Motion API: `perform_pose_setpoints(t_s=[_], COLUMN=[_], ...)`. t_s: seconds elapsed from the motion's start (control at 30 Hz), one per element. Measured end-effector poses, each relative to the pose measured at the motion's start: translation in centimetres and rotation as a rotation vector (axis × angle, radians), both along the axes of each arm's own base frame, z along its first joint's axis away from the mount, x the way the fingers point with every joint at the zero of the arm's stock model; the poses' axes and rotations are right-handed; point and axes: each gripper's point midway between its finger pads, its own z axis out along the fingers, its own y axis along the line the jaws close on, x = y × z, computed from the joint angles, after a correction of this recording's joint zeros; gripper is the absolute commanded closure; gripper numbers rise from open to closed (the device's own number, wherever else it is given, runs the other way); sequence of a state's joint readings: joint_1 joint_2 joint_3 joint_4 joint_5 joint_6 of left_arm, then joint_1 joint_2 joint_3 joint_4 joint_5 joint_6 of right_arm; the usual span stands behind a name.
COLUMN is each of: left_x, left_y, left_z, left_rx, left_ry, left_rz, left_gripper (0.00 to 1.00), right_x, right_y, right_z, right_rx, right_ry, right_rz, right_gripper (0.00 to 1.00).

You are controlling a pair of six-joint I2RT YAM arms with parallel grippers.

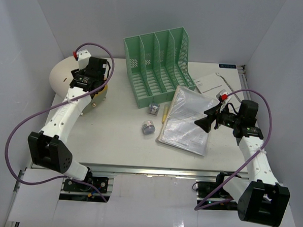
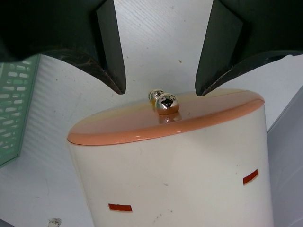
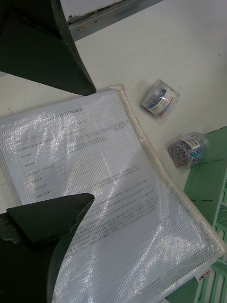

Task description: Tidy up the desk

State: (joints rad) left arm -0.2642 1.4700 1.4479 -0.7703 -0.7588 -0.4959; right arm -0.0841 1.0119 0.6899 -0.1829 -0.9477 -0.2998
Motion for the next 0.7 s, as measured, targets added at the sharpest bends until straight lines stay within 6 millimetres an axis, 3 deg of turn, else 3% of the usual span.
perform_pose_setpoints(t_s=[0.33,0.7], left_x=[0.9,0.7], left_y=[0.2,1.0], left_z=[-1.4,-2.3], left_rx=[0.028,0.04], left_ry=[0.026,0.032], left_rz=[0.024,0.055], left_gripper=[0.39,0.4], right_x=[0.1,0.3], right_y=[-0.1,-0.3], right_z=[-0.1,-0.2], right_rx=[-0.006,-0.013], right_ry=[0.001,0.002], right_rz=[-0.011,-0.024], right_gripper=[0.1,0.1])
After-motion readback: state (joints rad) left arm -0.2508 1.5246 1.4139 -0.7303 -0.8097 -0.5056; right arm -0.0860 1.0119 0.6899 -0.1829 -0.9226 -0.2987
